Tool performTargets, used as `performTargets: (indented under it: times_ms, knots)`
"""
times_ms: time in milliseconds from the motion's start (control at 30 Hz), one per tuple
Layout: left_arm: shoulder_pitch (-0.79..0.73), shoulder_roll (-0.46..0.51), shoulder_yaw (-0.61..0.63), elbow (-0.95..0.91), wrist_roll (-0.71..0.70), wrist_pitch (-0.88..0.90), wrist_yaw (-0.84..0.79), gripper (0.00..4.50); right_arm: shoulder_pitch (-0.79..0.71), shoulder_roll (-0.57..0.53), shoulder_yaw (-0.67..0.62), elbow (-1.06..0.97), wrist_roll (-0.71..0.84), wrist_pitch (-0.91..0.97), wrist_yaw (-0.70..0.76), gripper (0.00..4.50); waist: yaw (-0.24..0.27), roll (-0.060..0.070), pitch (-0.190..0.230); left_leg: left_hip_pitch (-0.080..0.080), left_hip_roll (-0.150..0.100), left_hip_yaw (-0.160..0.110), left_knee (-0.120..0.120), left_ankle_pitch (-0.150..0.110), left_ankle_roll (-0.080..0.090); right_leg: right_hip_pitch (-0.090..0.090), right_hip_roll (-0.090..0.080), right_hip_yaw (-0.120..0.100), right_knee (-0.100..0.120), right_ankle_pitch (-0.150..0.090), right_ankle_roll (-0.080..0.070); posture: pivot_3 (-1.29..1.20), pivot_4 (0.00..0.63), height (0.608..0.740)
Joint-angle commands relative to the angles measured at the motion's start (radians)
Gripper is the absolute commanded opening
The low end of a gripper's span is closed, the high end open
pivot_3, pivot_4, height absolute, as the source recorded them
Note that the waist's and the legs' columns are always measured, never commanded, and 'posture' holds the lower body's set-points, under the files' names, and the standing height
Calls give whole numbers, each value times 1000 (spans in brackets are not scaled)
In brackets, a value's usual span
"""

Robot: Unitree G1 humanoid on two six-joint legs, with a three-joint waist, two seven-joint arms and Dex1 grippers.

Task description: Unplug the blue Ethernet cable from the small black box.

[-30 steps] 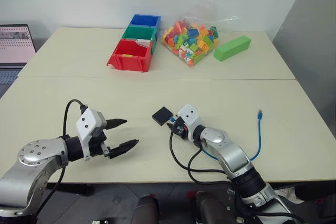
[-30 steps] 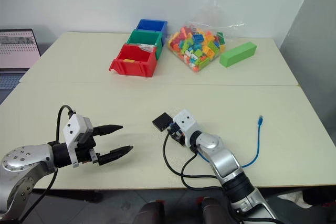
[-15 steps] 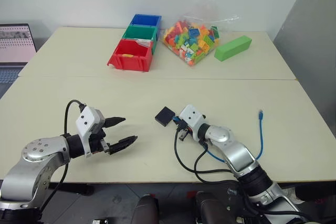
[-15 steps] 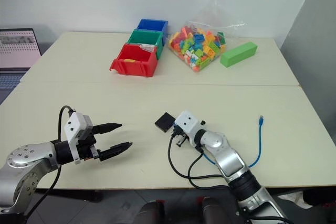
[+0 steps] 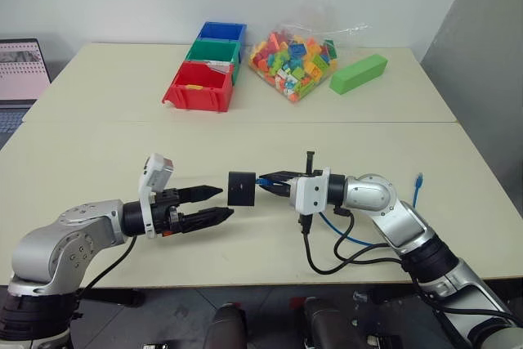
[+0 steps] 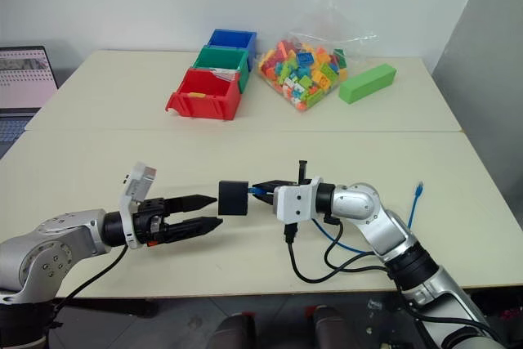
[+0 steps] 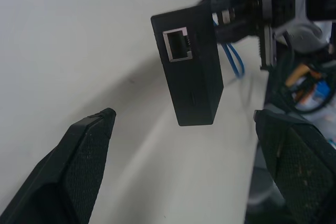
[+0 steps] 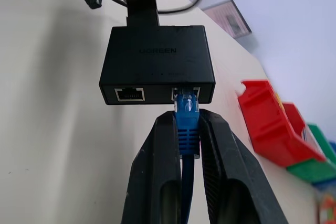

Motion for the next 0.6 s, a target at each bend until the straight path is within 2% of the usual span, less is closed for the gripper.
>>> performTargets:
  times_ms: [33,300,433,600]
  knots:
    - [-21,6,-6,-26,-34,8,-33,4500,-25,-3,-9,-11,-10,-60,22,208,0,0,0,0,0,0,0,0,0,0,0,0,0,0,0,0,150,740]
    - [-72,-69,17,9,-65,20,25,4500,-22,11,-17,-26,-20,-76,29,208,4,0,0,0,0,0,0,0,0,0,0,0,0,1,-3,0,150,740]
    - [-70,-70,13,9,-63,19,23,4500,-24,14,-22,-27,-17,-70,30,208,4,0,0,0,0,0,0,0,0,0,0,1,0,2,-3,0,150,740]
    - [-65,-73,16,12,-78,22,9,3697,-27,18,-24,-27,-18,-67,31,208,4,0,0,0,0,0,0,0,0,0,0,0,0,2,-3,0,150,740]
